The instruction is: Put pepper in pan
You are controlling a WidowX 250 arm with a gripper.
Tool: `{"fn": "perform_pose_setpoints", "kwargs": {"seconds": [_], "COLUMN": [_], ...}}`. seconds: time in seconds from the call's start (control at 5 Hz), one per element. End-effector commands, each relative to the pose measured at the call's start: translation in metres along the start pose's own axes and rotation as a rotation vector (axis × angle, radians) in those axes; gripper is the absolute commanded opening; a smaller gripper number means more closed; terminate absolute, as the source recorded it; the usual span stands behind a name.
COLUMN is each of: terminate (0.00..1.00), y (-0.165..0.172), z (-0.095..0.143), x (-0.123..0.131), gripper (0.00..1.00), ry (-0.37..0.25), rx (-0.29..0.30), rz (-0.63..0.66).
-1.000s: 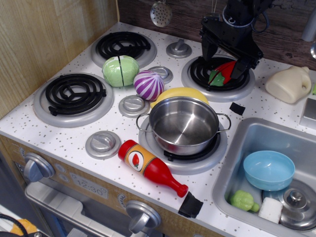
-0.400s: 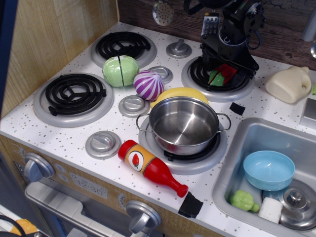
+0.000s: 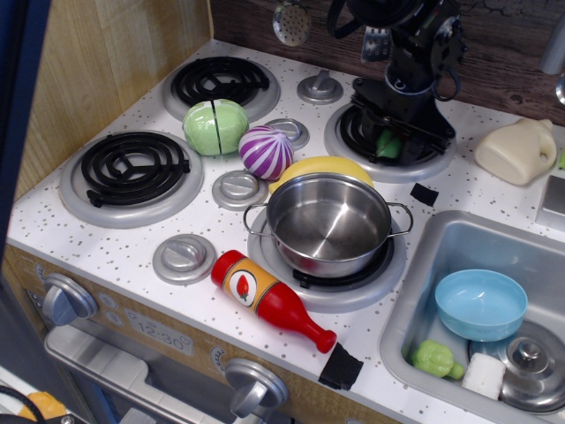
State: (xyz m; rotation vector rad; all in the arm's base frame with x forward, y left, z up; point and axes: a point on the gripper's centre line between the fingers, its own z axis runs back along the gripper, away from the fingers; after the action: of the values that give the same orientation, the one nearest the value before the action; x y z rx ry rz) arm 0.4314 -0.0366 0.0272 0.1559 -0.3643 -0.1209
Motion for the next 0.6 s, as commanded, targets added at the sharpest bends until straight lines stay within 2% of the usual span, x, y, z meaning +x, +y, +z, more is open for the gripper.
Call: {"fn": "perform_pose_setpoints", "kwargs": {"seconds": [0.0,0.2,0.4], "terminate": [0.0,0.0,0.0], "y": [0.024,0.032,0.029], "z": [0.068,0.092,0.112], "x": [0.007,-0.013,-0.041], "gripper": [0.0,0.0,0.0], "ry": [0.04,0.105,0.169], "rx": [0.081,0.117,0.09], "rz": [0.042,0.084,0.166]}}
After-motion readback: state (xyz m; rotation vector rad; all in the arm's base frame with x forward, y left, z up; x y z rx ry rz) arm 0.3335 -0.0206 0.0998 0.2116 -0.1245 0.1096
